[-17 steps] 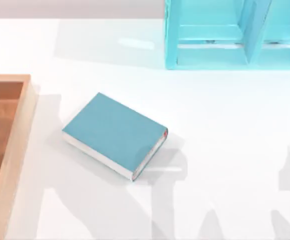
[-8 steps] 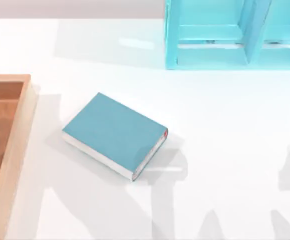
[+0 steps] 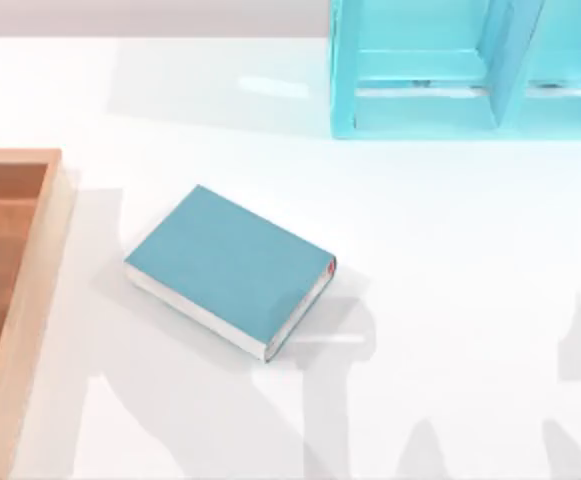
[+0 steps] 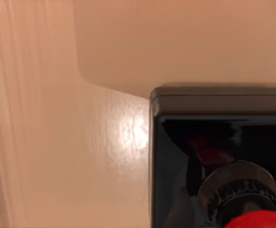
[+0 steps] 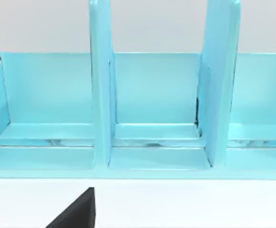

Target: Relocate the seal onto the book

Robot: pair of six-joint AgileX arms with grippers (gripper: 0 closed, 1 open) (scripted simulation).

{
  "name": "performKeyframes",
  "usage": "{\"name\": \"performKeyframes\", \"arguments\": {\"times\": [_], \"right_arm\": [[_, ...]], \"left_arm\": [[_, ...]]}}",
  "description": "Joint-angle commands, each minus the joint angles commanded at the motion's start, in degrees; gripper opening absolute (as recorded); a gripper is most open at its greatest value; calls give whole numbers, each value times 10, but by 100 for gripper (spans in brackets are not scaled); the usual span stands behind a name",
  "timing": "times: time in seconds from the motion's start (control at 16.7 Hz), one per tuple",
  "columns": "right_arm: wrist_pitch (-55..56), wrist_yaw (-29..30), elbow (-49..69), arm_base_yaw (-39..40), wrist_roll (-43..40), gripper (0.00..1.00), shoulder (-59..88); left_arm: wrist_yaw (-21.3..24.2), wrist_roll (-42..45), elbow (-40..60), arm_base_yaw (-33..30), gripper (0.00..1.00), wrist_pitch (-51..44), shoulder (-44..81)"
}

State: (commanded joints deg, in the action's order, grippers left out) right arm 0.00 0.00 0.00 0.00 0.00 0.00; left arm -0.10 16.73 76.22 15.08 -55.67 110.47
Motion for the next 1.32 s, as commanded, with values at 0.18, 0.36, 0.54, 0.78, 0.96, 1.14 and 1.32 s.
{"name": "performKeyframes", "arguments": {"times": [0.18, 0.36, 0.54, 0.78, 0.96, 1.14, 1.32], "right_arm": [[0, 0, 0, 0, 0, 100, 0], [0, 0, 0, 0, 0, 100, 0], [0, 0, 0, 0, 0, 100, 0], [0, 0, 0, 0, 0, 100, 0], [0, 0, 0, 0, 0, 100, 0], [0, 0, 0, 0, 0, 100, 0], [0, 0, 0, 0, 0, 100, 0]], "left_arm": [[-1, -20, 22, -20, 0, -22, -2], [-1, -79, 93, -78, 0, -100, -8], [0, -155, 179, -154, 0, -217, -21], [0, -239, 266, -238, 0, -317, -44], [0, -252, 279, -251, 0, -330, -49], [0, -252, 279, -250, 0, -327, -46], [1, -292, 295, -285, 0, -308, -9]]}}
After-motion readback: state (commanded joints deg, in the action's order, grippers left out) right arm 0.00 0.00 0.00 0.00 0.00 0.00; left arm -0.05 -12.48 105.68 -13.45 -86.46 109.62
